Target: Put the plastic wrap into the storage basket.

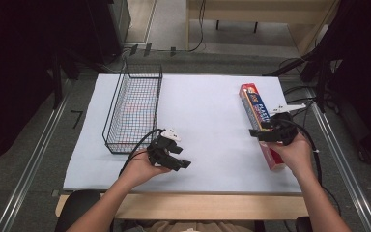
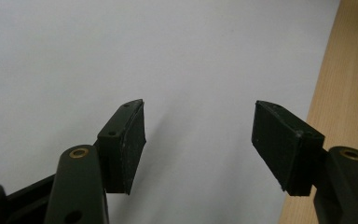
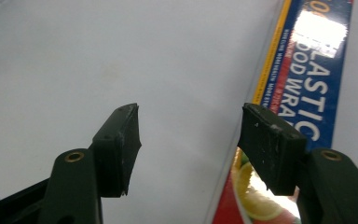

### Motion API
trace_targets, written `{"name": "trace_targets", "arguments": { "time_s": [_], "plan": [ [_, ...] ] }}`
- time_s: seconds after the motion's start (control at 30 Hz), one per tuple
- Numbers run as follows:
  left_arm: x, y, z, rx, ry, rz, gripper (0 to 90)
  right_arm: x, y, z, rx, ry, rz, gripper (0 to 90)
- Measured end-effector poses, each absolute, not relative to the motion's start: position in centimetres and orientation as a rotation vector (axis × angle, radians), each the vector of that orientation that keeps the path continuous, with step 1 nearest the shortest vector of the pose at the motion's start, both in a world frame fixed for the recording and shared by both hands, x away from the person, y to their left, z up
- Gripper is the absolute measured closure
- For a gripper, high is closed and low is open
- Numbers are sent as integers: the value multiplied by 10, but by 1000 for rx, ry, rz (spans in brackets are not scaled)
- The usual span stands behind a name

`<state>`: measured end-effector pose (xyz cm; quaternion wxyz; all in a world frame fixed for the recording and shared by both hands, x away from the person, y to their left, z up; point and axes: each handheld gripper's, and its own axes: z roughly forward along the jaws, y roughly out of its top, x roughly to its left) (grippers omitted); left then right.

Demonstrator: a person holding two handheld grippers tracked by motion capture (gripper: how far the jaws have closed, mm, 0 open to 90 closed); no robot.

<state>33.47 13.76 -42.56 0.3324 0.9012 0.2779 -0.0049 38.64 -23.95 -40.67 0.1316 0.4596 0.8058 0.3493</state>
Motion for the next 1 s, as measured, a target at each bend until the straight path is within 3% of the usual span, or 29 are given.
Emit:
{"name": "trace_targets", "arguments": {
  "time_s": [1.0],
  "plan": [
    [334,137,-427,2360,742,-12,347,434,-255,-435,1602,2197,784,276]
  ]
}}
